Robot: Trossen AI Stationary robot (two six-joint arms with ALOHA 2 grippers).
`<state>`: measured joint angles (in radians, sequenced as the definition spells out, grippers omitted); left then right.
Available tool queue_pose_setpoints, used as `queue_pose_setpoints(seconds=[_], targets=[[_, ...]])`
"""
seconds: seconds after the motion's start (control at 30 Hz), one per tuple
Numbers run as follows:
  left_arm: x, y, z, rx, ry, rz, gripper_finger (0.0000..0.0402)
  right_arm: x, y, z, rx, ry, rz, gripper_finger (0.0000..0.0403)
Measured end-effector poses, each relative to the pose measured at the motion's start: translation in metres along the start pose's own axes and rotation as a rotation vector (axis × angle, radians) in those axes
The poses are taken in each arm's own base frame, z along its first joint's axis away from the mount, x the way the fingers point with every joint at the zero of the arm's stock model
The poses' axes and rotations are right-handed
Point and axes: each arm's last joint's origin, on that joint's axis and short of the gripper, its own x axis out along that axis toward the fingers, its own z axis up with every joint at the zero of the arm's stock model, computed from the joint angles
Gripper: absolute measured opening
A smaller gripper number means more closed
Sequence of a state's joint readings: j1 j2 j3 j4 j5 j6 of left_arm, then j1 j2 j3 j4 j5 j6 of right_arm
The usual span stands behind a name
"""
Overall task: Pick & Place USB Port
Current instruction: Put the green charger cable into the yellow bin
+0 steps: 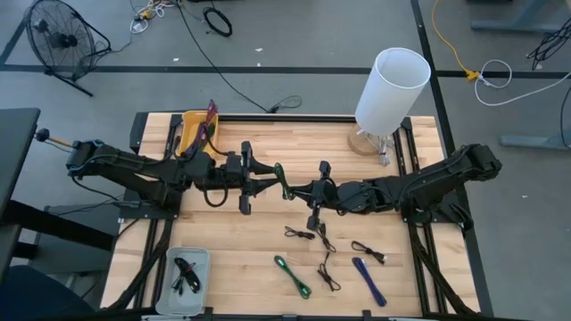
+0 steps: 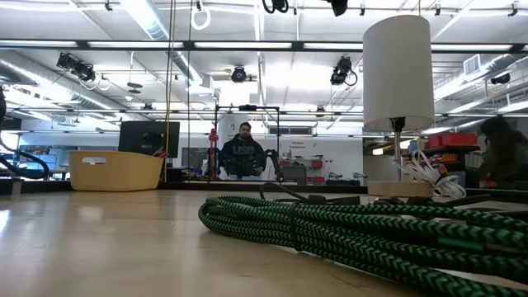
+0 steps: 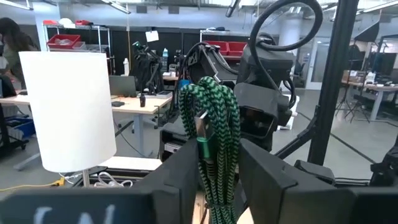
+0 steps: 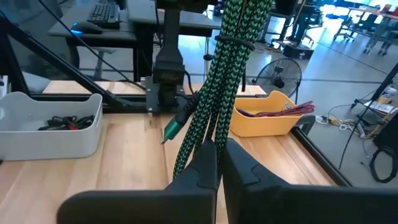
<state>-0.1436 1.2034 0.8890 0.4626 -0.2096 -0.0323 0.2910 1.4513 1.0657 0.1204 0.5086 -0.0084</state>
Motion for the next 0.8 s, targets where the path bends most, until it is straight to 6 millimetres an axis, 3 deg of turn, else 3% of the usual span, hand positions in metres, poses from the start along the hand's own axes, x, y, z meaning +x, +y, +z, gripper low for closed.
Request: queue_pose_setpoints(seconds=[0.17,0.3,0.57,0.8], targets=[[0.000,-0.001,-0.001,0.005,0.006,-0.026,0.0024,0.002,-0.003,-0.001,0.000,0.005,0.002,0.0000],[0.000,-0.001,-0.002,0.016,0.017,-0.023,0.0021,0.003,-0.003,-0.001,-0.001,0.008,0.012,0.0009],[0.000,0.001,-0.006,0.031,0.060,0.023,0.0021,0.003,-0.003,-0.002,0.006,0.011,0.013,0.0070],[-0.005,0.008,-0.012,0.116,0.150,0.212,0.0020,0.003,-0.003,-0.003,-0.002,0.025,0.015,0.0112]])
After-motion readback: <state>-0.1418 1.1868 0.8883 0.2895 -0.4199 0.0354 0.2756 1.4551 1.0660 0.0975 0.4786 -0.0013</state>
